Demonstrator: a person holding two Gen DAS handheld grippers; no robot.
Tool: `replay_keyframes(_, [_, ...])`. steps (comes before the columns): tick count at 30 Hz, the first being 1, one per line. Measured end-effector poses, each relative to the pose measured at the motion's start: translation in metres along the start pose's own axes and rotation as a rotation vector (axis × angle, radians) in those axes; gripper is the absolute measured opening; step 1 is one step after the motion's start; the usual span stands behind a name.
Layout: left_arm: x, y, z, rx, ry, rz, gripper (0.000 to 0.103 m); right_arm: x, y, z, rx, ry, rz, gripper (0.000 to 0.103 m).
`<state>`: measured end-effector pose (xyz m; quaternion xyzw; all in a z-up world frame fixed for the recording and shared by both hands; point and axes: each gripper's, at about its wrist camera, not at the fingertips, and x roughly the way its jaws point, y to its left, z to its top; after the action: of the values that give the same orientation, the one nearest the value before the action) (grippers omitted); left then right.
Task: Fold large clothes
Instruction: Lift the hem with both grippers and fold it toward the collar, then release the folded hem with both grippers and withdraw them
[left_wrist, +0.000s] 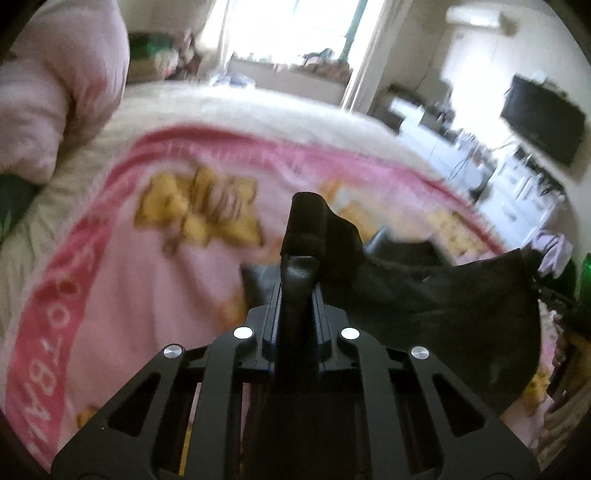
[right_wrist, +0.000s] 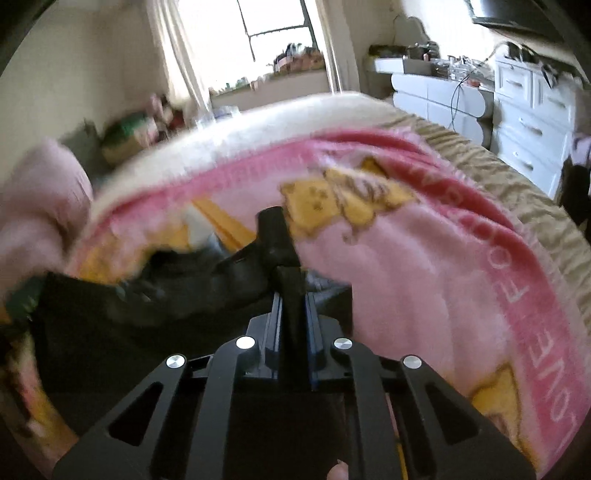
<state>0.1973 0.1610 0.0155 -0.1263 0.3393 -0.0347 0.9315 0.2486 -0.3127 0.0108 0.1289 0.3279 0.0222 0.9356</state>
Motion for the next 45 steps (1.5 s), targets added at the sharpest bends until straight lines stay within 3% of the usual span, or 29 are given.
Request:
replay_keyframes(3, [-0.005, -0.005, 0.014, 0.011, -0.046, 0.004, 0.007, -0.010, -0.001, 0.017, 0.024, -0.050, 0.024, 0.008])
replay_keyframes(7, [0.016, 0.002, 0.024, -0.023, -0.030, 0.005, 0.007, 0.001, -0.005, 0.026, 0.047, -0.061, -0.001, 0.007])
replay_keyframes(17, [0.070, 0.011, 0.006, -0.015, 0.083, 0.081, 0.008, 0.053, -0.025, 0.000, 0.110, 0.025, -0.094, 0.007])
replay_keyframes(33, [0.091, 0.012, -0.010, 0.010, 0.146, 0.136, 0.012, 0.077, -0.030, -0.016, 0.108, 0.101, -0.138, 0.011])
replay_keyframes(37, [0.090, 0.012, -0.010, 0.013, 0.144, 0.139, 0.012, 0.075, -0.026, -0.015, 0.090, 0.108, -0.156, 0.016])
replay_keyframes(40, [0.089, 0.011, -0.009, 0.023, 0.142, 0.147, 0.013, 0.070, -0.026, -0.015, 0.089, 0.110, -0.163, 0.035])
replay_keyframes(45, [0.082, 0.008, -0.006, 0.037, 0.136, 0.156, 0.016, 0.052, -0.031, -0.019, 0.116, 0.102, -0.137, 0.050])
